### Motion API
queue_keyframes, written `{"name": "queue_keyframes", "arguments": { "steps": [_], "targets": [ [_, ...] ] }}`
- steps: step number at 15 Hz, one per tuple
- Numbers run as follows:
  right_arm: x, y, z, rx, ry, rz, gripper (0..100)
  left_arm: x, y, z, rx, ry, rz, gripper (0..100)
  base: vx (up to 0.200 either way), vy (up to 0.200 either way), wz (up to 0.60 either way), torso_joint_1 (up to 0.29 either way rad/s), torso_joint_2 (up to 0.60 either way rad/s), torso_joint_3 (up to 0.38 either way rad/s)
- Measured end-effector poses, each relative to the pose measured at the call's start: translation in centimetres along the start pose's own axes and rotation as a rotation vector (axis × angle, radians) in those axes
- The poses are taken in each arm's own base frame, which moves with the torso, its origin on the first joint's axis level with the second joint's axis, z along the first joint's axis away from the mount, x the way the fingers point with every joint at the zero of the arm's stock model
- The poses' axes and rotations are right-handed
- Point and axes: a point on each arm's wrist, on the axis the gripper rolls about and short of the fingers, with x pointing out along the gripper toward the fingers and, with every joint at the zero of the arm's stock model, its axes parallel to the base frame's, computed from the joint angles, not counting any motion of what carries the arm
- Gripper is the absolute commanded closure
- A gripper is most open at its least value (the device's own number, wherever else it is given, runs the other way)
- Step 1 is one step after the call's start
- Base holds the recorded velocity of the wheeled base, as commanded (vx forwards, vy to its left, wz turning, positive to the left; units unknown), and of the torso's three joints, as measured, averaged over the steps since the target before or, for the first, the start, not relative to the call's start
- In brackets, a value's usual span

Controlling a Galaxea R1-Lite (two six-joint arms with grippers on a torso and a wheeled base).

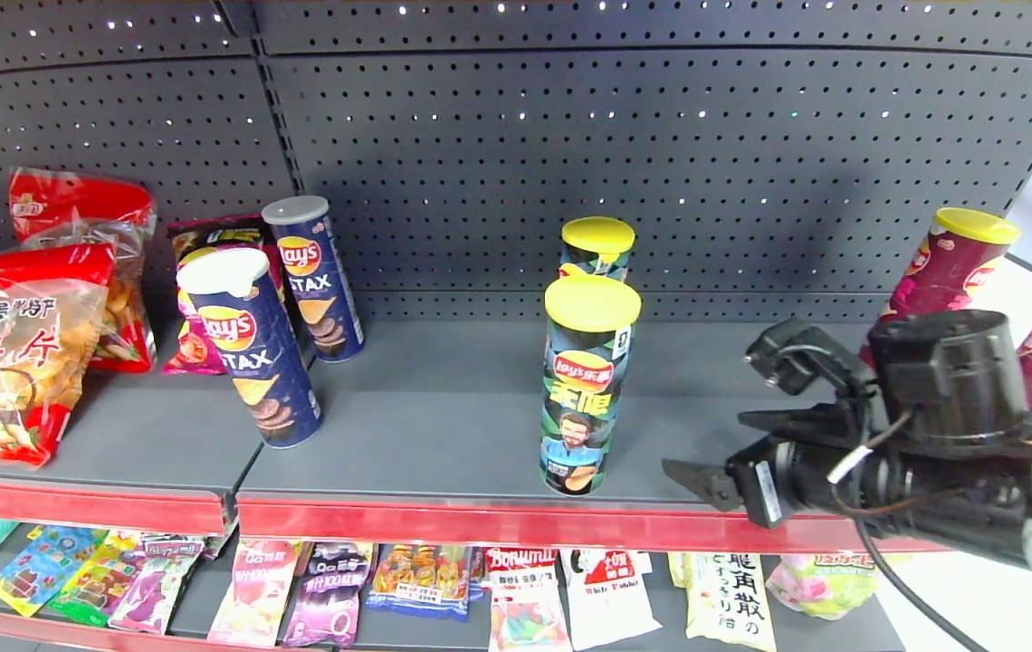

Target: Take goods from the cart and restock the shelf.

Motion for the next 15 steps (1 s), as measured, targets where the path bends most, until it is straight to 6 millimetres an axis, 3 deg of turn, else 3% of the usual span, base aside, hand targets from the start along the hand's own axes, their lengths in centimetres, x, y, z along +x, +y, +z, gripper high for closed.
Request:
{"name": "queue_keyframes", "arguments": {
  "steps": [4, 8, 11, 13, 15],
  "targets": [
    [-8.0, -1.2, -1.2, 0.014, -0.187, -0.095, 0, 0.0, 0.0, 0.0, -0.001, 0.004, -0.018, 0, 0.0, 0.0, 0.0, 0.0, 0.0, 0.0],
    [-15.8, -4.2, -3.8, 0.107, -0.361, -0.397, 0, 0.1, 0.0, 0.0, -0.004, 0.01, -0.024, 0, 0.0, 0.0, 0.0, 0.0, 0.0, 0.0],
    [-19.9, -3.1, -8.0, 0.115, -0.375, -0.518, 0, 0.1, -0.1, 0.0, -0.007, 0.012, -0.052, 0, 0.0, 0.0, 0.0, 0.0, 0.0, 0.0],
    [-22.0, -1.4, -11.5, 0.082, -0.368, -0.422, 0, 0.1, -0.1, 0.0, -0.009, 0.014, -0.066, 0, 0.0, 0.0, 0.0, 0.0, 0.0, 0.0],
    [-23.4, -0.7, -13.7, 0.05, -0.429, -0.335, 0, 0.1, -0.1, 0.0, -0.009, 0.015, -0.069, 0, 0.0, 0.0, 0.0, 0.0, 0.0, 0.0]
  ]
}}
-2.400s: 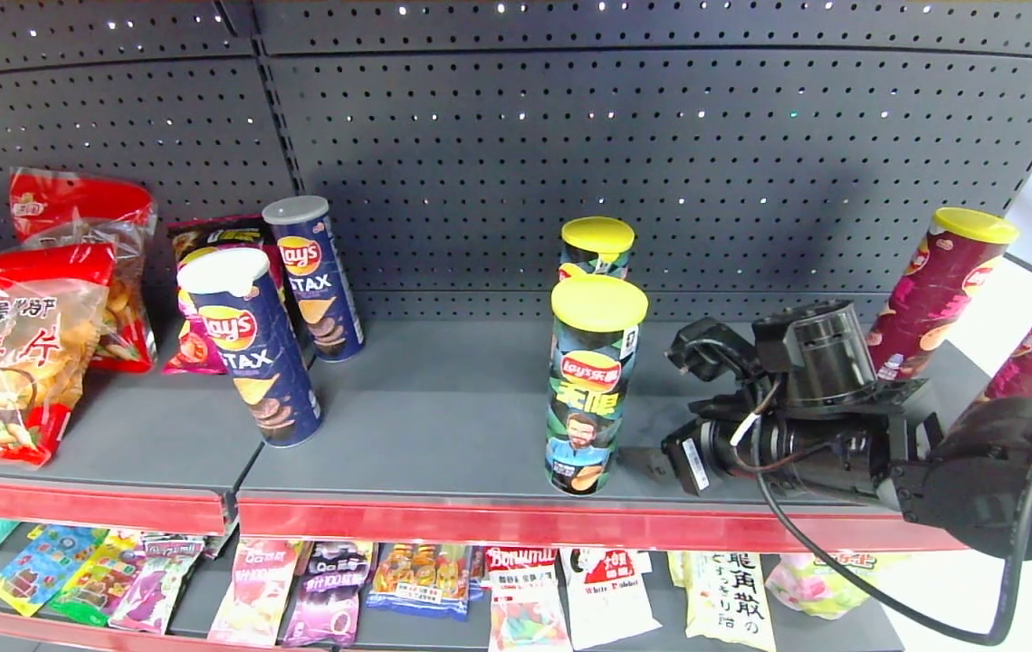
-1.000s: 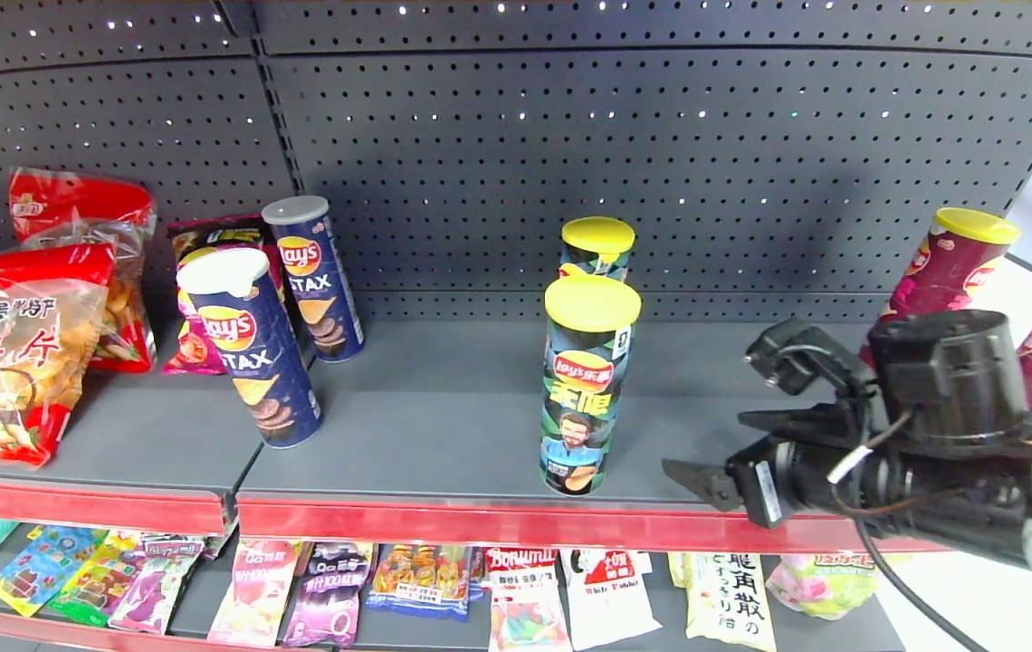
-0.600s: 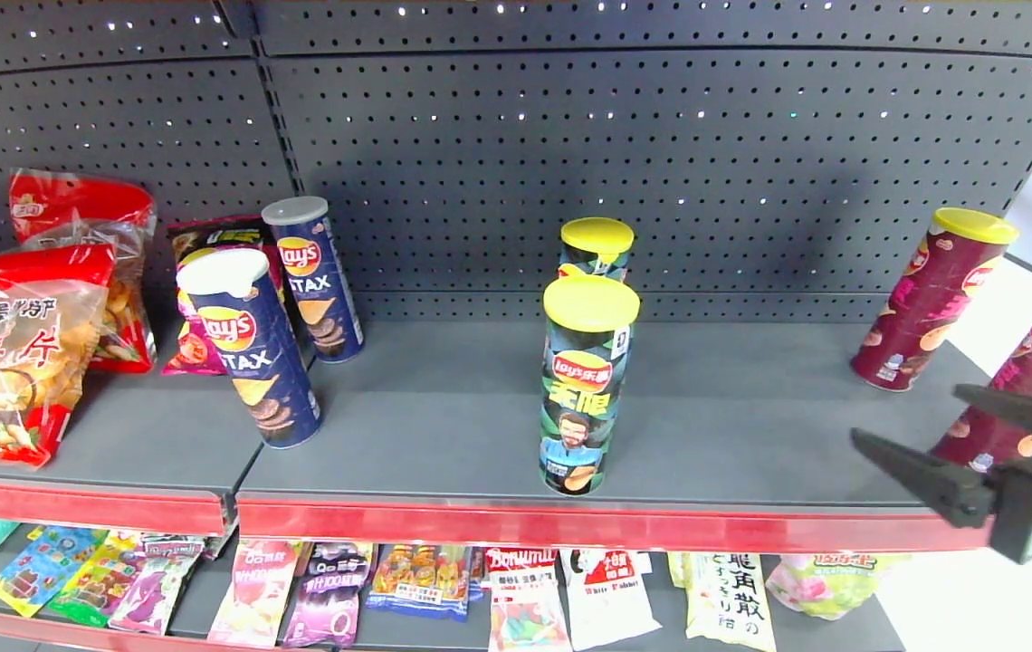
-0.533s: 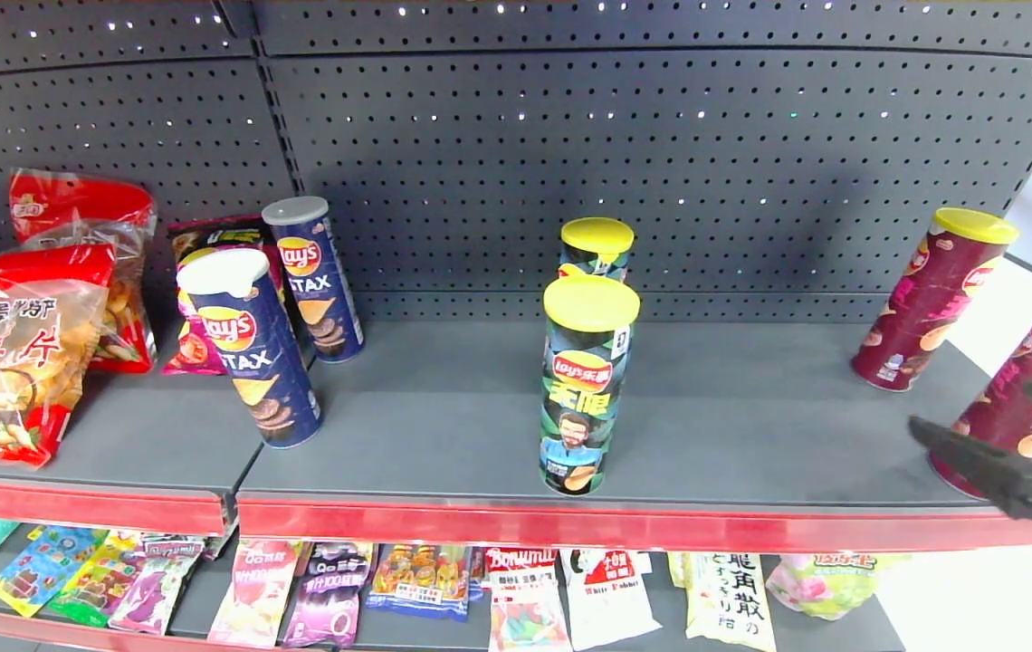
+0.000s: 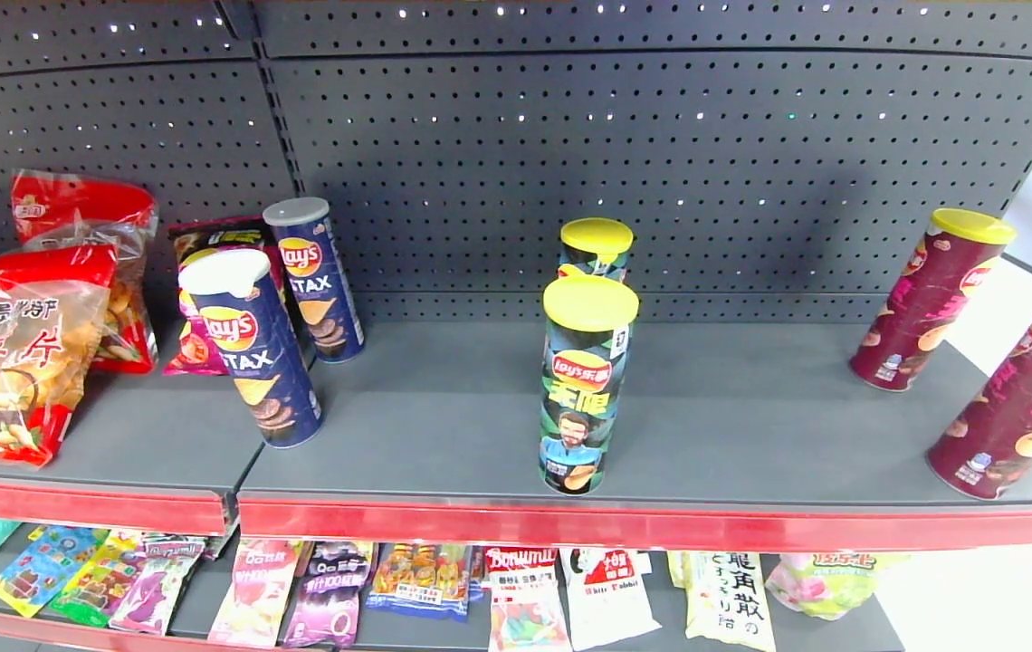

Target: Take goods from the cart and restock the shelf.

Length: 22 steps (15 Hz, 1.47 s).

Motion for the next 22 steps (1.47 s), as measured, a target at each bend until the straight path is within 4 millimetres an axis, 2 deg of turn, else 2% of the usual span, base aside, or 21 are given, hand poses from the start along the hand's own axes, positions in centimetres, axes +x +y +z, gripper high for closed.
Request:
{"name": "queue_keyframes", "arguments": {
  "steps": [2, 5, 7, 10, 12, 14, 17, 19, 20, 22],
  "targets": [
    [-0.8, -0.3, -0.2, 0.034, -0.03, -0.041, 0, 0.0, 0.0, 0.0, 0.0, 0.001, -0.012, 0, 0.0, 0.0, 0.0, 0.0, 0.0, 0.0],
    [0.8, -0.5, 0.0, 0.057, 0.085, -0.171, 0, 0.0, 0.0, 0.0, -0.001, 0.003, -0.013, 0, 0.0, 0.0, 0.0, 0.0, 0.0, 0.0],
    [1.6, -0.6, -0.6, 0.018, 0.169, -0.334, 0, 0.0, 0.0, 0.0, -0.004, 0.003, -0.012, 0, 0.0, 0.0, 0.0, 0.0, 0.0, 0.0],
    [1.7, -0.5, -0.8, -0.004, 0.239, -0.621, 0, 0.1, 0.0, 0.0, -0.006, 0.013, -0.013, 0, 0.0, 0.0, 0.0, 0.0, 0.0, 0.0],
    [1.9, -0.4, -1.5, -0.007, 0.294, -0.694, 0, 0.2, 0.0, 0.1, -0.007, 0.018, -0.015, 0, 0.0, 0.0, 0.0, 0.0, 0.0, 0.0],
    [1.7, 0.1, -3.3, -0.016, 0.293, -0.58, 0, 0.1, 0.0, 0.1, -0.007, 0.017, -0.017, 0, 0.0, 0.0, 0.0, 0.0, 0.0, 0.0],
    [1.1, 1.5, -5.5, 0.024, 0.115, -0.093, 0, 0.1, 0.0, 0.0, -0.006, 0.01, -0.017, 0, 0.0, 0.0, 0.0, 0.0, 0.0, 0.0],
    [1.5, 2.0, -6.3, 0.094, -0.03, 0.094, 0, 0.0, 0.0, 0.0, -0.004, 0.003, -0.017, 0, 0.0, 0.0, 0.0, 0.0, 0.0, 0.0],
    [1.6, 2.0, -7.0, 0.136, -0.026, 0.066, 0, 0.0, 0.0, 0.0, 0.0, -0.004, -0.013, 0, 0.0, 0.0, 0.0, 0.0, 0.0, 0.0],
    [1.4, 1.7, -7.4, 0.134, -0.052, -0.12, 0, 0.1, 0.0, 0.1, 0.031, -0.057, -0.001, 0, 0.0, 0.0, 0.0, 0.0, 0.0, 0.0]
  ]
}}
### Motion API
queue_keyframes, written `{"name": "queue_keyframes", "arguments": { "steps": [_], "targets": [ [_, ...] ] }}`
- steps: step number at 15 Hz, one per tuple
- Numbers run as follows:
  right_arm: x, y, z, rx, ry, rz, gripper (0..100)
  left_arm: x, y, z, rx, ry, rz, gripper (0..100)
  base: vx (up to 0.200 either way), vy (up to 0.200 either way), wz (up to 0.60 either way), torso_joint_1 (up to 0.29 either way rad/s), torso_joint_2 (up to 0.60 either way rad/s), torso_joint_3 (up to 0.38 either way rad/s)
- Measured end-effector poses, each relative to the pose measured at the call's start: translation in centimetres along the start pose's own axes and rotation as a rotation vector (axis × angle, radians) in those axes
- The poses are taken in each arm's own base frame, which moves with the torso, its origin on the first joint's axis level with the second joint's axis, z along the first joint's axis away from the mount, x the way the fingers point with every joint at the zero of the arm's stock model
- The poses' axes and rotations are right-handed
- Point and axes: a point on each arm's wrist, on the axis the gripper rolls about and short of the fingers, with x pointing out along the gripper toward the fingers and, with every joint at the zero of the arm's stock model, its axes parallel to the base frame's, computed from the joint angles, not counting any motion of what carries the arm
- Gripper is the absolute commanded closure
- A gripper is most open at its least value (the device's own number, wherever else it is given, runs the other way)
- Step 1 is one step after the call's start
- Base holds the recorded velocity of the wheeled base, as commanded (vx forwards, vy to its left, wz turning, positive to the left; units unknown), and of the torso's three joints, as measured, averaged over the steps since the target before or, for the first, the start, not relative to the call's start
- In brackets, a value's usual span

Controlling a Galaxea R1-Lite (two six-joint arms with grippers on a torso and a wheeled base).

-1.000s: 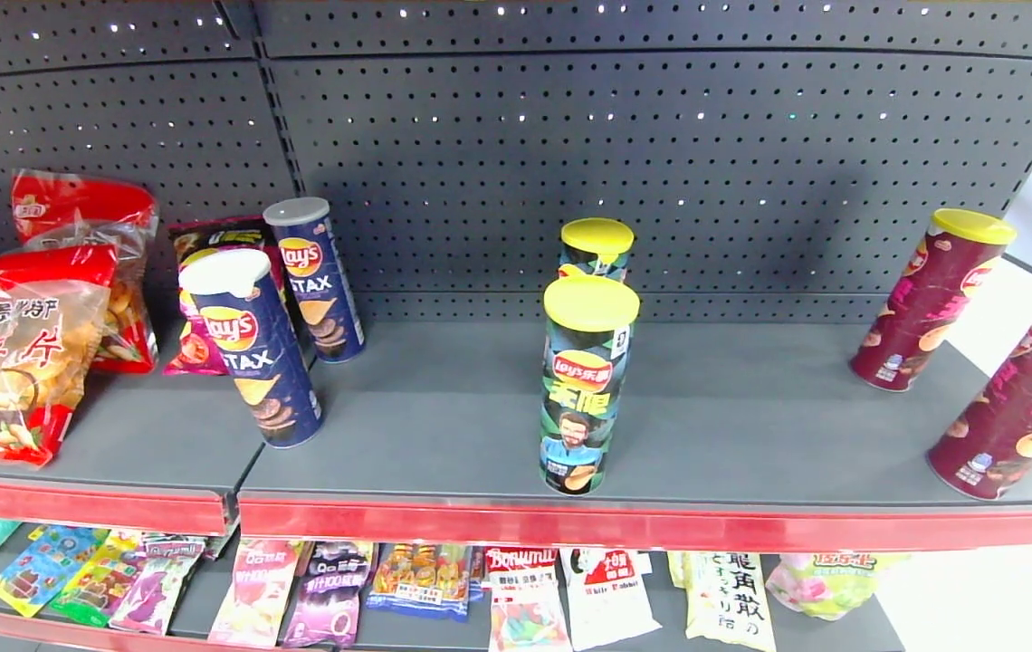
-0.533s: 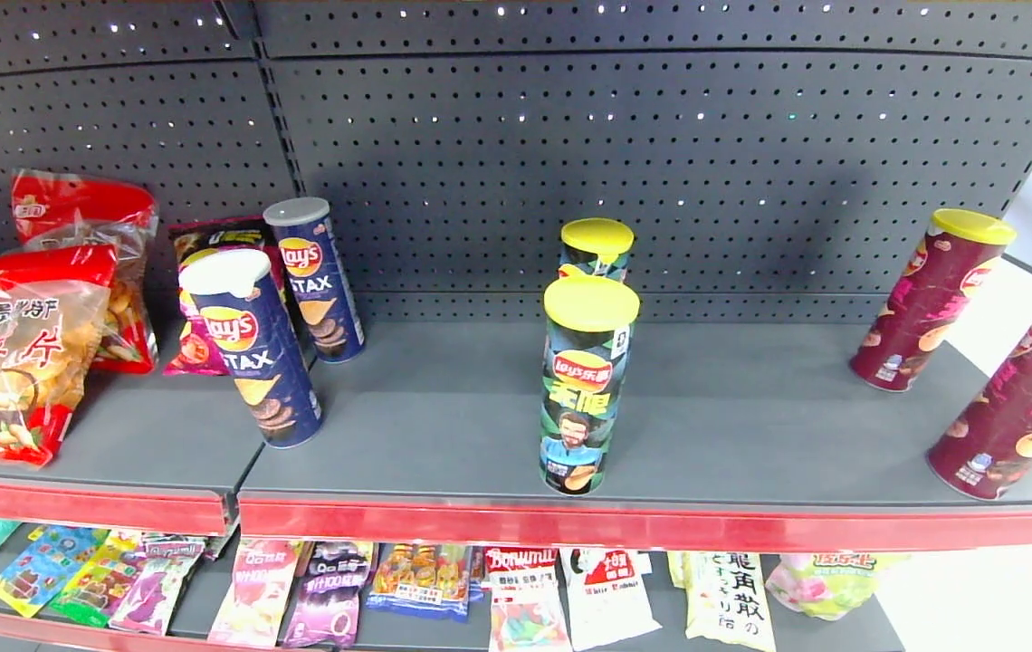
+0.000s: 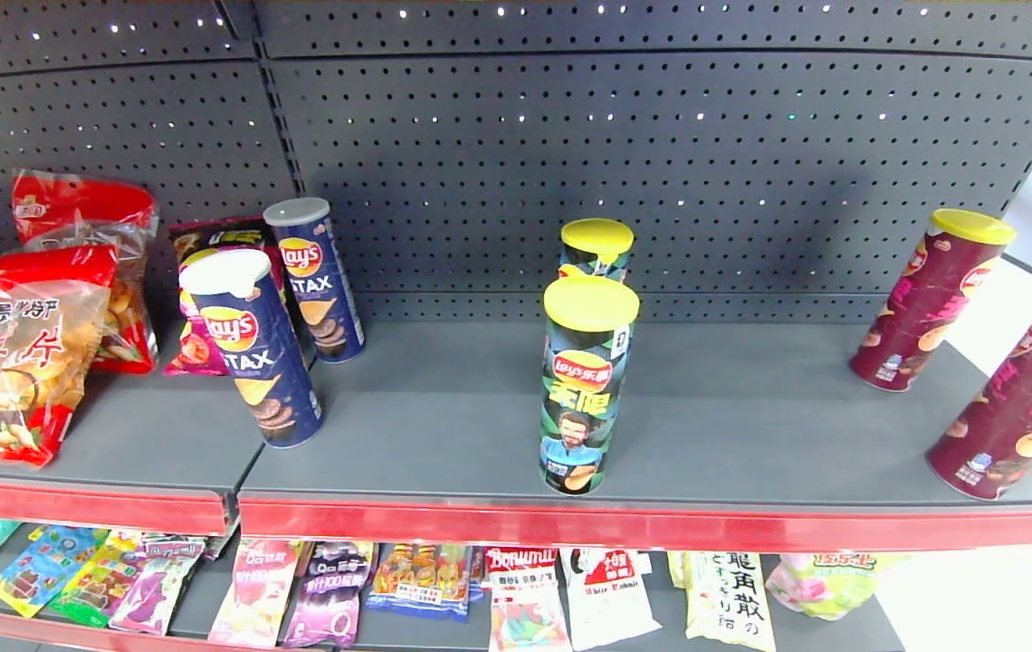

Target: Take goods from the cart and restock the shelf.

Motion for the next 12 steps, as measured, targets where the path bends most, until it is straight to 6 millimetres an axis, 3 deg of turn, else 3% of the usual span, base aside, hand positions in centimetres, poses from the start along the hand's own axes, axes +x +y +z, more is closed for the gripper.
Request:
{"name": "queue_keyframes", "arguments": {
  "steps": [3, 12],
  "targets": [
    [0.0, 0.0, -0.7, -0.055, -0.037, -0.001, 0, 0.2, 0.0, -0.3, 0.028, -0.023, 0.007, 0, 0.0, 0.0, 0.0, 0.0, 0.0, 0.0],
    [0.0, 0.0, -1.2, -0.002, -0.021, -0.009, 0, 0.2, 0.2, -0.5, 0.021, -0.016, 0.079, 0, 0.0, 0.0, 0.0, 0.0, 0.0, 0.0]
  ]
}}
